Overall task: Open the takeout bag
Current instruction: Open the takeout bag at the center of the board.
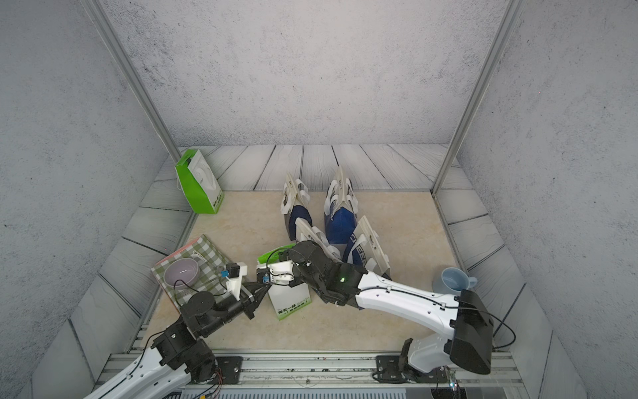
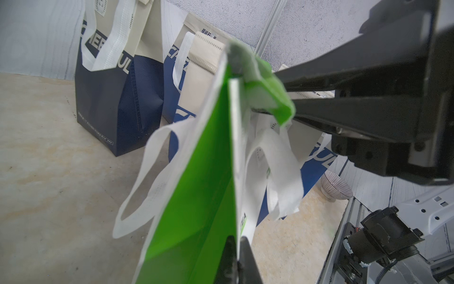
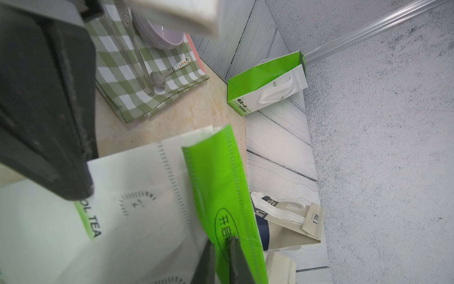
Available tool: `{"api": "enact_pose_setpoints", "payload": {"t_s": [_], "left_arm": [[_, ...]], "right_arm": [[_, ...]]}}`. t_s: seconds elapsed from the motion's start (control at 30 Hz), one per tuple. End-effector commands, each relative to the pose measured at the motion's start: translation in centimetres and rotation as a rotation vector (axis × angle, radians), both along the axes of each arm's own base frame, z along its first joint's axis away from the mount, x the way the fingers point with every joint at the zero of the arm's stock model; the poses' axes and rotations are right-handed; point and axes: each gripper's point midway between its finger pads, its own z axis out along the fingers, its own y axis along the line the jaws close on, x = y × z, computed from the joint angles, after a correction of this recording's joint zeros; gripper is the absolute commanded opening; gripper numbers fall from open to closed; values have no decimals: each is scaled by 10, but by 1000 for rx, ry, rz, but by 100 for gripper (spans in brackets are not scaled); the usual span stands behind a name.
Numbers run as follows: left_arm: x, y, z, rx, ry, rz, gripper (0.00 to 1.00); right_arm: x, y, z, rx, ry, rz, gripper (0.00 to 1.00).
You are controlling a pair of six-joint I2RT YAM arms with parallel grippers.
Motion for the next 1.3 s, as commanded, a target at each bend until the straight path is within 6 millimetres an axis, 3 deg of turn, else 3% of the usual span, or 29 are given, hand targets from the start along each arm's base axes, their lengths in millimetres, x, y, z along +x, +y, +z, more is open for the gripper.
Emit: {"api": "enact_pose_setpoints", "payload": {"t_s": [0.0, 0.3, 0.77, 1.27], "left_arm": [[-3, -3, 0, 4, 7, -21, 0], [-2, -3, 0, 4, 9, -23, 0], [-4, -2, -2, 3, 13, -24, 0], [-5, 2, 0, 12, -2, -14, 0]], "right_arm": [[9, 0, 8, 36, -17, -51, 9], [14, 4, 15, 75, 19, -86, 2], [24, 9, 50, 204, 59, -160, 0], [40, 3, 53, 230, 225, -227, 0]]}}
